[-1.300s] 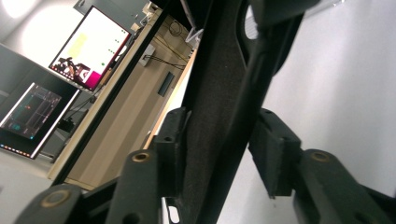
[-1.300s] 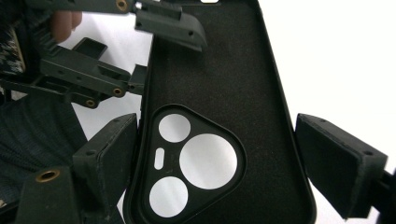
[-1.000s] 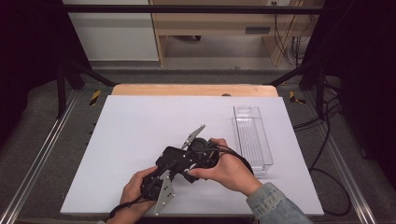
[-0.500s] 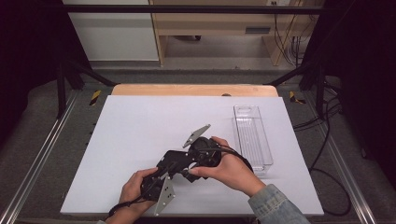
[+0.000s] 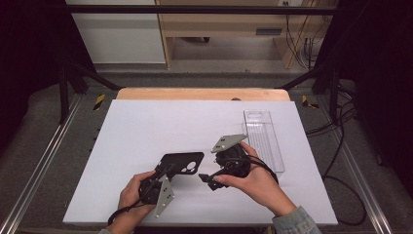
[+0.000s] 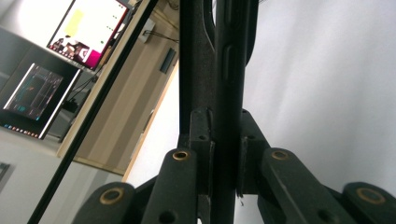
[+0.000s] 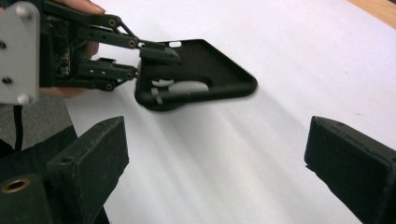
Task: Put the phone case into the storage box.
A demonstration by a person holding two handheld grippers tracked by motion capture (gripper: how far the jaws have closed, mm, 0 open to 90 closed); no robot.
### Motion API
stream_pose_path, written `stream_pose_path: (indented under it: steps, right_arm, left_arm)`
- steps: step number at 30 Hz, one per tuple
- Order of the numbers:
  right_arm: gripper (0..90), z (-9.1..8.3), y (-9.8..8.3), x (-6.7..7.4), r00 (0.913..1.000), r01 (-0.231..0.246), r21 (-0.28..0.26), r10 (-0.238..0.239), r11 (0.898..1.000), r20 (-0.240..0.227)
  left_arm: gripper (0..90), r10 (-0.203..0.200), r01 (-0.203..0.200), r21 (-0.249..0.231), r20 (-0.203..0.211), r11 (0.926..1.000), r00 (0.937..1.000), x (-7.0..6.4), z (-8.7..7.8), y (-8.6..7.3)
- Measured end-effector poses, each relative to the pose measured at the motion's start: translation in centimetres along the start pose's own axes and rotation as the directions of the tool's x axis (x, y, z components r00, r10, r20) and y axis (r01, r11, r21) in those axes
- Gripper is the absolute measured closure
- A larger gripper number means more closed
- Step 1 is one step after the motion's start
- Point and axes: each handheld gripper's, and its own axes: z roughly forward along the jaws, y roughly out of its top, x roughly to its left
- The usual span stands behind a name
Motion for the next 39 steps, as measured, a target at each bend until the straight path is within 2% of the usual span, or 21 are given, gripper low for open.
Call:
stream_pose_path:
  steps: [9, 11, 12, 14, 16, 17, 18, 23, 25, 27, 28, 29, 30, 35, 39]
  right_arm:
    - [5.6, -0.2, -1.5, -0.7, 0.9987, -0.02, -0.095, 0.025, 0.995, 0.045]
    - [5.6, -0.3, -1.9, -0.9, 0.9978, -0.034, -0.124, 0.041, 0.992, 0.052]
    - [5.9, -0.3, -2.2, -1.1, 0.9957, -0.056, -0.146, 0.066, 0.988, 0.065]
    - [6.0, -0.3, -2.6, -1.3, 0.9932, -0.064, -0.152, 0.077, 0.986, 0.087]
    - [6.3, -0.2, -3.0, -1.4, 0.9887, -0.097, -0.197, 0.117, 0.976, 0.094]
    - [6.3, -0.2, -3.0, -1.4, 0.9887, -0.097, -0.197, 0.117, 0.976, 0.094]
    - [5.7, 0.0, -3.4, -1.5, 0.9863, -0.113, -0.224, 0.136, 0.968, 0.093]
    - [6.0, 0.8, -3.9, -1.4, 0.9825, -0.119, -0.25, 0.151, 0.961, 0.11]
    - [6.2, 1.1, -4.1, -1.2, 0.9805, -0.13, -0.286, 0.166, 0.949, 0.105]
    - [6.0, 1.2, -4.1, -1.1, 0.9807, -0.133, -0.297, 0.169, 0.946, 0.099]
    - [5.9, 1.5, -4.2, -0.9, 0.9814, -0.127, -0.311, 0.165, 0.942, 0.098]
    - [6.0, 1.6, -4.2, -0.8, 0.9812, -0.123, -0.315, 0.163, 0.941, 0.104]
    - [6.0, 1.6, -4.2, -0.8, 0.9812, -0.123, -0.315, 0.163, 0.941, 0.104]
    - [6.3, 2.1, -4.3, -0.5, 0.9809, -0.126, -0.336, 0.168, 0.933, 0.098]
    - [7.0, 2.5, -4.4, -0.1, 0.982, -0.116, -0.336, 0.158, 0.935, 0.103]
  left_arm:
    - [80.6, -0.037, 0.037, 0.01, -0.022, 0.9993, 0.9991, 0.2, -0.2, -0.4]
    - [80.6, -0.049, 0.049, 0.01, -0.027, 0.9987, 0.9984, 0.3, -0.3, -0.4]
    - [80.6, -0.059, 0.059, 0.009, -0.027, 0.9982, 0.9979, 0.4, -0.3, -0.5]
    - [80.5, -0.082, 0.082, 0.004, -0.026, 0.9966, 0.9963, 0.6, -0.3, -0.6]
    - [80.5, -0.103, 0.103, 0.004, -0.029, 0.9947, 0.9943, 0.8, -0.3, -0.6]
    - [80.5, -0.112, 0.112, 0.001, -0.032, 0.9937, 0.9932, 0.9, -0.3, -0.7]
    - [80.6, -0.119, 0.119, -0.001, -0.034, 0.9929, 0.9923, 1.0, -0.3, -0.7]
    - [80.5, -0.149, 0.149, -0.011, -0.042, 0.9888, 0.988, 1.3, -0.6, -0.8]
    - [80.6, -0.166, 0.166, -0.016, -0.052, 0.9861, 0.9847, 1.5, -0.7, -0.8]
    - [80.6, -0.199, 0.198, -0.022, -0.06, 0.9799, 0.9781, 1.8, -0.9, -0.9]
    - [80.6, -0.239, 0.238, -0.033, -0.059, 0.9708, 0.9691, 2.1, -1.0, -1.1]
    - [80.6, -0.239, 0.238, -0.033, -0.059, 0.9708, 0.9691, 2.1, -1.0, -1.1]
    - [80.6, -0.258, 0.256, -0.035, -0.059, 0.9661, 0.9644, 2.3, -1.1, -1.1]
    - [80.6, -0.354, 0.35, -0.064, -0.047, 0.9344, 0.9342, 2.9, -1.3, -1.6]
    - [80.6, -0.417, 0.413, -0.081, -0.035, 0.9071, 0.9083, 3.3, -1.5, -1.9]
